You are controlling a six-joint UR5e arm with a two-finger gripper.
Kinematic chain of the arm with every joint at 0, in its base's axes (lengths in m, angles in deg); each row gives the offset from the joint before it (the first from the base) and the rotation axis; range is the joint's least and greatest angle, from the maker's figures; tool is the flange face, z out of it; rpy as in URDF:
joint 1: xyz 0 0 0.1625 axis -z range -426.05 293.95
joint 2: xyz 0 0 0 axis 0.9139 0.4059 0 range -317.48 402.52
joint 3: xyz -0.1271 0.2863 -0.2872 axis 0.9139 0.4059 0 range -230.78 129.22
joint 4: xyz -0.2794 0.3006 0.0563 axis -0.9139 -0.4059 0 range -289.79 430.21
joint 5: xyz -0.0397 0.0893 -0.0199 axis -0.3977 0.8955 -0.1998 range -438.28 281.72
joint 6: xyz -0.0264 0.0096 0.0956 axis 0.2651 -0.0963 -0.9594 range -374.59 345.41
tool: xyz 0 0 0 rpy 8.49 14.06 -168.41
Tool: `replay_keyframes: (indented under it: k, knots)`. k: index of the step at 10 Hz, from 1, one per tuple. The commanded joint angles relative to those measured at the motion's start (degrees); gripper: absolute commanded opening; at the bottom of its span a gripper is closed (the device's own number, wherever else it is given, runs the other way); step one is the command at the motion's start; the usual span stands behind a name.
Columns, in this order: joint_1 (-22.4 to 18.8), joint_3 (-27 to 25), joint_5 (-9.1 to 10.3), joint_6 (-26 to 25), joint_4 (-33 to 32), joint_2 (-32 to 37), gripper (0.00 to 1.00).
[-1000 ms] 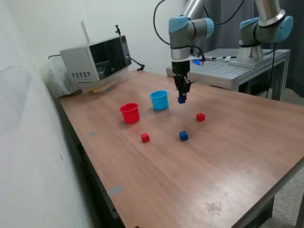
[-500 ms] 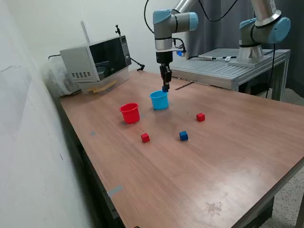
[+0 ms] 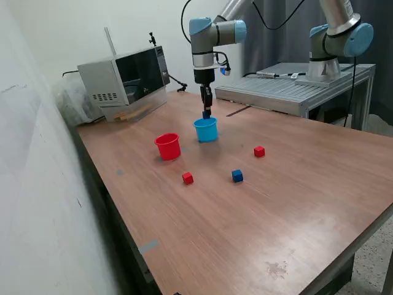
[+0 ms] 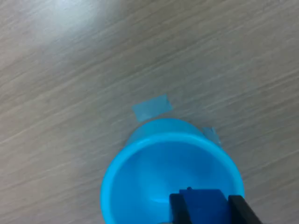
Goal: Place red objects in the red bin, and blue objects in the blue bin.
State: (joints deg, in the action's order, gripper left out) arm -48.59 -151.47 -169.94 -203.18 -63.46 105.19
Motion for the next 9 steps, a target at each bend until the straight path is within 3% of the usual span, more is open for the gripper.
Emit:
replay_keyframes:
  k: [1,5,7,9]
  knots:
    - [0.2,0.1,-0.19,0.1,0.0,-0.1,1.00]
    - [-1.2,-0.4,-0.19,1.0,0.2,1.5,1.00]
    - [-13.4,-0.2,0.08,0.9,3.2,5.3,1.00]
    - [-22.3,2.1,0.17,-2.5,4.6,5.8,1.00]
